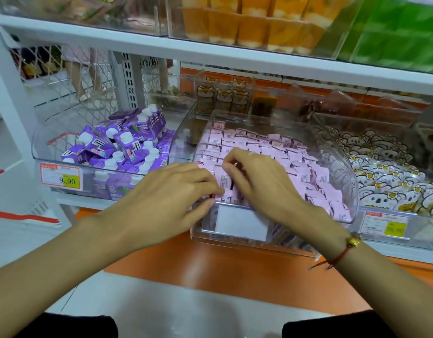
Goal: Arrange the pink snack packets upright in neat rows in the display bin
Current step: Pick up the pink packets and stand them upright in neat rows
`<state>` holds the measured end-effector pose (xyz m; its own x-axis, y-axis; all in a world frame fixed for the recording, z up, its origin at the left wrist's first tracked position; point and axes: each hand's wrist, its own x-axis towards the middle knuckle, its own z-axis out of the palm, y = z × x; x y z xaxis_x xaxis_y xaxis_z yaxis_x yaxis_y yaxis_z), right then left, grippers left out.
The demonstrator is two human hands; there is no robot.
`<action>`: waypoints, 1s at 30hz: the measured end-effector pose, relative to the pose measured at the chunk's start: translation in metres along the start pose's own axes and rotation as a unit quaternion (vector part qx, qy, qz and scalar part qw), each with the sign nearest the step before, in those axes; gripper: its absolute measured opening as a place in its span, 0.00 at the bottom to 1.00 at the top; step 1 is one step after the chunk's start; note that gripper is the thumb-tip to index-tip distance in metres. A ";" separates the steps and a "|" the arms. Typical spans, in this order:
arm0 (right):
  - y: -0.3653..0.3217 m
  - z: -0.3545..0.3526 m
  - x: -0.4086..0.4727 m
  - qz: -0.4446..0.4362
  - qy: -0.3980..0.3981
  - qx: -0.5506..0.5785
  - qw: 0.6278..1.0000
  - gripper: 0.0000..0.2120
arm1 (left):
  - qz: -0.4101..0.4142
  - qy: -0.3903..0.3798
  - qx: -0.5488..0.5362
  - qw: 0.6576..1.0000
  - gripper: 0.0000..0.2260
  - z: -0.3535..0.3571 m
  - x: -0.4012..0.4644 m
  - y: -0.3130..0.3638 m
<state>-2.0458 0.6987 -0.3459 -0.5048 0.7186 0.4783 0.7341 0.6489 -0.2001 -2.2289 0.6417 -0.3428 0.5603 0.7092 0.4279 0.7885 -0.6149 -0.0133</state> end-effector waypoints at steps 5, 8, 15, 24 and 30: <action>-0.003 -0.010 0.010 0.079 0.185 0.174 0.964 0.06 | 0.004 0.004 0.004 1.000 0.10 0.001 0.001 0.001; -0.004 -0.027 0.014 0.124 0.302 0.229 0.917 0.07 | -0.003 0.013 -0.001 1.000 0.10 0.001 0.001 0.003; 0.001 -0.037 0.002 0.291 0.294 0.395 0.820 0.10 | -0.147 0.201 -0.221 0.943 0.20 -0.002 0.004 0.007; -0.014 -0.036 -0.001 0.337 0.080 0.624 0.700 0.14 | -0.245 0.229 -0.463 0.821 0.13 -0.018 0.011 0.013; -0.016 -0.036 -0.007 0.199 -0.020 0.429 0.881 0.19 | -0.345 0.192 -0.497 0.773 0.05 -0.015 0.011 0.009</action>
<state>-2.0374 0.6740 -0.3154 -0.3136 0.9287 0.1978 0.2514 0.2821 -0.9259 -2.2193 0.6390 -0.3244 -0.1734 0.9491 0.2631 0.1751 -0.2331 0.9565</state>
